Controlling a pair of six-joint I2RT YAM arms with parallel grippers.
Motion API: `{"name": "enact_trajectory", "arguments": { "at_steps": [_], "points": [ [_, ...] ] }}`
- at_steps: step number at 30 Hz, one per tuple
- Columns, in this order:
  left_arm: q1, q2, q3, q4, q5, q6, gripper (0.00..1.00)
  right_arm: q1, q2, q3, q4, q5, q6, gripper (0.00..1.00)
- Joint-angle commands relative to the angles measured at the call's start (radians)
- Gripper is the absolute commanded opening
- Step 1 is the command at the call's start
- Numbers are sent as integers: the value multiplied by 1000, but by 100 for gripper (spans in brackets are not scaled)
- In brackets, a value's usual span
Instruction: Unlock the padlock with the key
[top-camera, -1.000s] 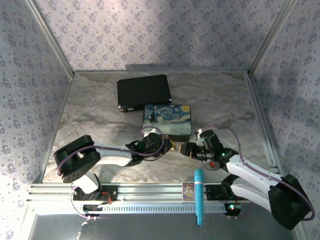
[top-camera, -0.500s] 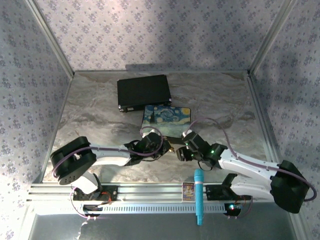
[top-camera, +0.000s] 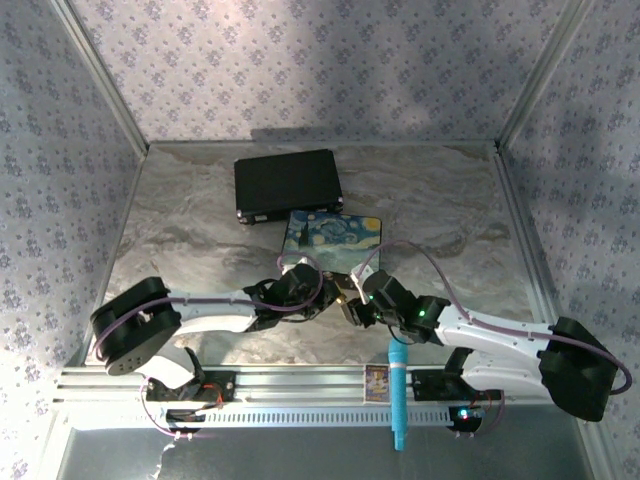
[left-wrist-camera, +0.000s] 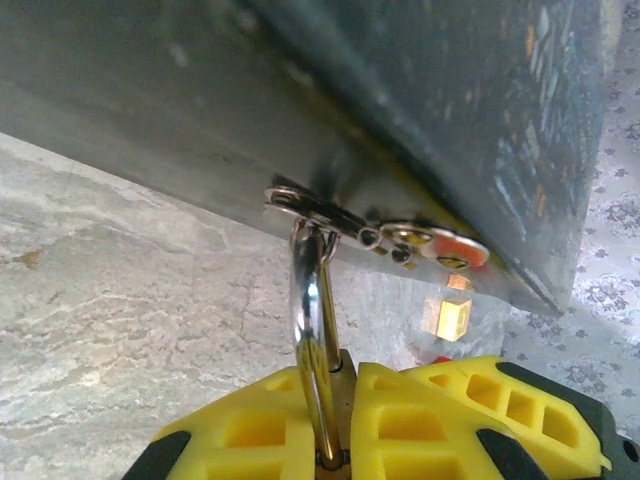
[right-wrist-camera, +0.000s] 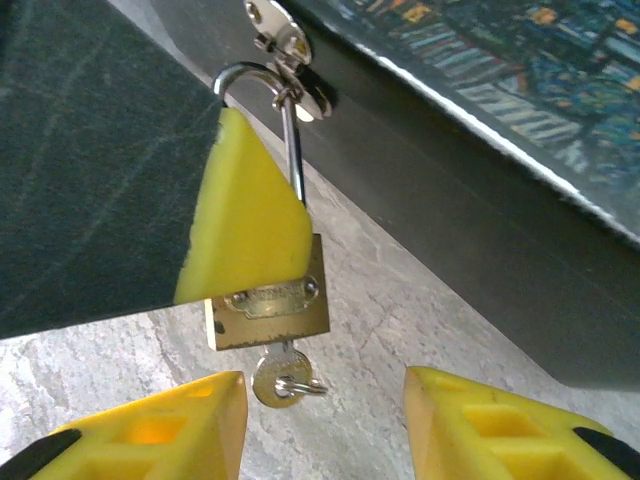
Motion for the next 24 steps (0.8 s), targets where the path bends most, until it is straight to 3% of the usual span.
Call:
{"name": "enact_trajectory", "arguments": {
  "at_steps": [1, 4, 13, 18, 24],
  "points": [
    [-1, -40, 31, 39, 14, 7, 0, 12, 12, -12, 42, -22, -43, 46],
    [-1, -44, 30, 46, 19, 5, 0, 19, 31, -8, 60, -28, -58, 44],
    [-2, -49, 19, 47, 17, 4, 0, 12, 42, -15, 95, -6, -75, 23],
    [-4, -44, 18, 48, 22, 7, 0, -25, 27, -53, 137, -103, -66, 15],
    [-7, -47, -14, 73, 25, 4, 0, -147, 4, -129, 250, -324, 14, 9]
  ]
}}
